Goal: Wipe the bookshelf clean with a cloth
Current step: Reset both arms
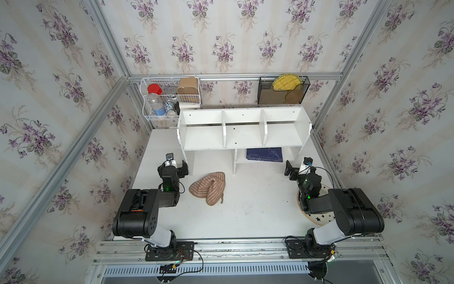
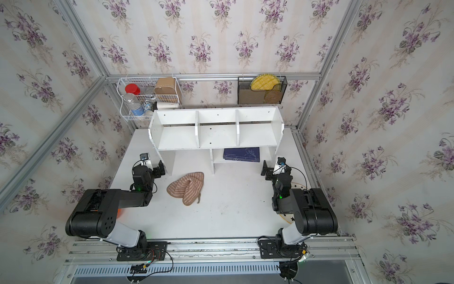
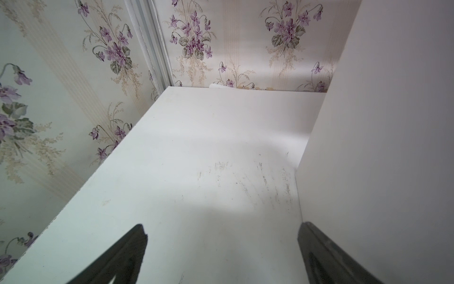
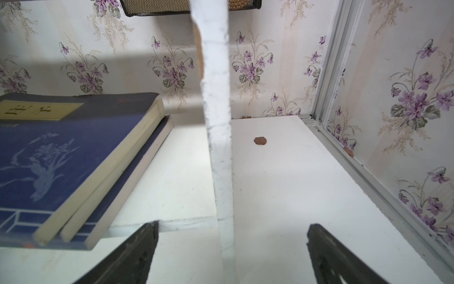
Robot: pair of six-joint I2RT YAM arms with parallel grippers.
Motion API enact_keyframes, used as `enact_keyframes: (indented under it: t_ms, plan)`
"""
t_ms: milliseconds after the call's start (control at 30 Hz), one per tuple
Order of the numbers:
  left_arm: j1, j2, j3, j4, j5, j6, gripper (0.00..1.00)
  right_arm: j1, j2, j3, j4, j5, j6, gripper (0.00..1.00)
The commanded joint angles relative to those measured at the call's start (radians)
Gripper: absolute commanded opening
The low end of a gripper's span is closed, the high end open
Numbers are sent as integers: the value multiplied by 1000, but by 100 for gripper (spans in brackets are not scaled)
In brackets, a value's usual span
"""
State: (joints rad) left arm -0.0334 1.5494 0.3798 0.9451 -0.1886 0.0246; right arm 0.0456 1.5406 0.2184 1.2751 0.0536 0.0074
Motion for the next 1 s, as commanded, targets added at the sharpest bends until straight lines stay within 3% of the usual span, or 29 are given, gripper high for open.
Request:
enact_keyframes:
  t_ms: [0, 967]
  plan:
    - [-7, 4, 4, -22, 64, 34, 99, 0, 2, 3, 13, -7, -3, 100]
    - [-7, 3, 4, -22, 64, 34, 99, -9, 1, 5, 9, -23, 0, 100]
